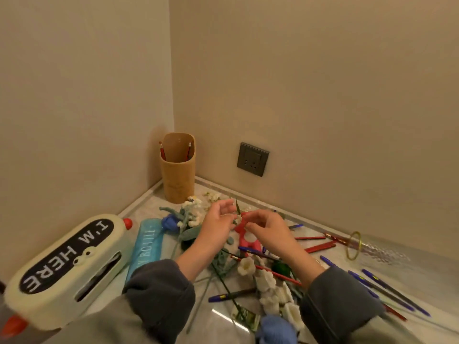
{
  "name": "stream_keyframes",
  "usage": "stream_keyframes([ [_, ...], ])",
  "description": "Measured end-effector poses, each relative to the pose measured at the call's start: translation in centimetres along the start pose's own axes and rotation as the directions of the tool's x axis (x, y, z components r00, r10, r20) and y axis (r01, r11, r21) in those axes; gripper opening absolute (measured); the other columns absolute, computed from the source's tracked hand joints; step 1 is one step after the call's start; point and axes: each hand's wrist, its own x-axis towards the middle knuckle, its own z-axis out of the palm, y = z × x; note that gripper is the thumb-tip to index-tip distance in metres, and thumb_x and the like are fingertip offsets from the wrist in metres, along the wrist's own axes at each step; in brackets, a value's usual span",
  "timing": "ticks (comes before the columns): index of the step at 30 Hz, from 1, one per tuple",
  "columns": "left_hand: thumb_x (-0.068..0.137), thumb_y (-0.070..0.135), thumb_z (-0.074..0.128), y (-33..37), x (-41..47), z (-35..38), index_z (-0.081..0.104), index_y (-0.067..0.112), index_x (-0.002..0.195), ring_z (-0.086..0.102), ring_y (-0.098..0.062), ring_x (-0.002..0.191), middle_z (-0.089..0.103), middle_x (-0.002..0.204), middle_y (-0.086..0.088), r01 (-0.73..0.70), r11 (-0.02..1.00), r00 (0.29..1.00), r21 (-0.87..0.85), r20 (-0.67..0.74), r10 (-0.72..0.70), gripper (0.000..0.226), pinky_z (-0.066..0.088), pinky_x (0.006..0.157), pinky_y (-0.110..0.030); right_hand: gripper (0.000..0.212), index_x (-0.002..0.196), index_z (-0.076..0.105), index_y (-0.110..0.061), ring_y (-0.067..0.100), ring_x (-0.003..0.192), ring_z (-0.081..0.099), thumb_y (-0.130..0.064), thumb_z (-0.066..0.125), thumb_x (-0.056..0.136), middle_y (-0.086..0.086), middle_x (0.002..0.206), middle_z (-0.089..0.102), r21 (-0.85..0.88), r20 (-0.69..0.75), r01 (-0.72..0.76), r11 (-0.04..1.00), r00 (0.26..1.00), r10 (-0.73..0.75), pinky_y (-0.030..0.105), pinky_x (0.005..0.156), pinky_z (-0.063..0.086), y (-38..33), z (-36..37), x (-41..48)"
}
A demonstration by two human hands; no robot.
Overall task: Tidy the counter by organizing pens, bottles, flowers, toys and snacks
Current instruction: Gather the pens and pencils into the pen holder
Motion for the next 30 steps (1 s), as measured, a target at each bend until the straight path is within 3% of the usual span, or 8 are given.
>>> stream_keyframes([
  [3, 0.095, 0.004, 0.049, -2.4, -1.3, 1.8, 0.048, 0.026, 0.116, 0.057, -0.003, 0.097, 0.057, 0.108, 0.009, 0.082, 0.996, 0.997, 0.036, -0.001, -0.082, 0.03, 0.049, 0.066, -0.012, 0.018, 0.098, 0.067, -0.034, 0.005, 0.092, 0.064, -0.02, 0.063, 0.087, -0.012, 0.099, 0.07, -0.142, 0.01, -0.044, 0.989, 0.999, 0.046, 0.027, 0.081, 0.052, 3.1, 0.1, -1.8],
  [9, 0.095, 0.0, 0.046, -5.9, -2.9, 3.5, 0.048, 0.019, 0.119, 0.055, -0.006, 0.098, 0.057, 0.112, 0.003, 0.162, 0.975, 0.987, 0.152, -0.038, -0.158, 0.03, 0.044, 0.07, -0.013, 0.038, 0.123, 0.06, -0.032, 0.017, 0.114, 0.054, -0.041, 0.06, 0.086, -0.004, 0.118, 0.064, -0.451, 0.04, -0.046, 0.891, 0.997, 0.072, 0.035, 0.09, 0.048, 6.8, 1.0, -3.8],
  [14, 0.094, -0.005, 0.042, -7.5, -3.9, 3.6, 0.047, 0.01, 0.123, 0.055, -0.004, 0.087, 0.057, 0.105, -0.002, 0.224, 0.957, 0.974, 0.186, -0.069, -0.214, 0.033, 0.045, 0.056, -0.004, 0.05, 0.126, 0.054, -0.033, 0.023, 0.119, 0.045, -0.039, 0.059, 0.077, 0.0, 0.121, 0.059, -0.526, 0.082, -0.008, 0.851, 0.995, 0.06, 0.036, 0.09, 0.043, 7.4, 1.8, -4.1],
  [18, 0.092, -0.006, 0.044, -8.0, -4.4, 3.9, 0.046, 0.008, 0.127, 0.054, -0.005, 0.089, 0.055, 0.107, -0.003, 0.22, 0.947, 0.975, 0.234, -0.071, -0.209, 0.038, 0.045, 0.06, -0.006, 0.051, 0.13, 0.047, -0.027, 0.027, 0.123, 0.038, -0.024, 0.055, 0.08, 0.003, 0.126, 0.049, -0.637, 0.07, 0.001, 0.771, 0.996, 0.057, 0.04, 0.094, 0.037, 8.0, 2.7, -4.3],
  [20, 0.092, -0.006, 0.042, -8.0, -4.5, 4.1, 0.046, 0.009, 0.128, 0.054, -0.01, 0.097, 0.056, 0.114, -0.006, 0.218, 0.942, 0.976, 0.257, -0.087, -0.202, 0.04, 0.045, 0.071, -0.011, 0.046, 0.129, 0.047, -0.022, 0.028, 0.123, 0.038, -0.019, 0.052, 0.084, 0.006, 0.125, 0.051, -0.671, 0.07, 0.029, 0.741, 0.997, 0.025, 0.042, 0.094, 0.037, 8.1, 3.1, -4.4],
  [22, 0.092, -0.005, 0.043, -7.9, -4.6, 4.2, 0.046, 0.009, 0.129, 0.054, -0.01, 0.099, 0.055, 0.117, -0.004, 0.221, 0.942, 0.975, 0.254, -0.097, -0.202, 0.04, 0.046, 0.077, -0.014, 0.041, 0.128, 0.049, -0.02, 0.029, 0.12, 0.04, -0.017, 0.048, 0.087, 0.006, 0.123, 0.055, -0.678, 0.075, 0.061, 0.732, 0.997, -0.014, 0.042, 0.092, 0.038, 8.3, 3.1, -4.4],
  [25, 0.09, -0.008, 0.045, -7.5, -4.8, 4.4, 0.044, 0.006, 0.13, 0.051, -0.002, 0.089, 0.053, 0.108, 0.0, 0.225, 0.944, 0.973, 0.243, -0.11, -0.203, 0.042, 0.045, 0.066, -0.004, 0.038, 0.127, 0.054, -0.022, 0.028, 0.116, 0.046, -0.017, 0.046, 0.09, 0.005, 0.119, 0.061, -0.606, 0.06, 0.08, 0.791, 0.997, -0.055, 0.041, 0.09, 0.043, 8.4, 2.4, -4.3],
  [30, 0.095, 0.001, 0.044, -6.7, -4.8, 4.7, 0.042, 0.006, 0.133, 0.05, -0.013, 0.112, 0.052, 0.13, -0.008, 0.205, 0.936, 0.978, 0.285, -0.106, -0.182, 0.039, 0.037, 0.092, -0.022, 0.032, 0.124, 0.058, -0.018, 0.029, 0.104, 0.058, -0.019, 0.043, 0.096, 0.009, 0.112, 0.063, -0.425, 0.017, 0.103, 0.899, 0.994, -0.106, 0.041, 0.082, 0.049, 7.6, 0.8, -4.1],
])
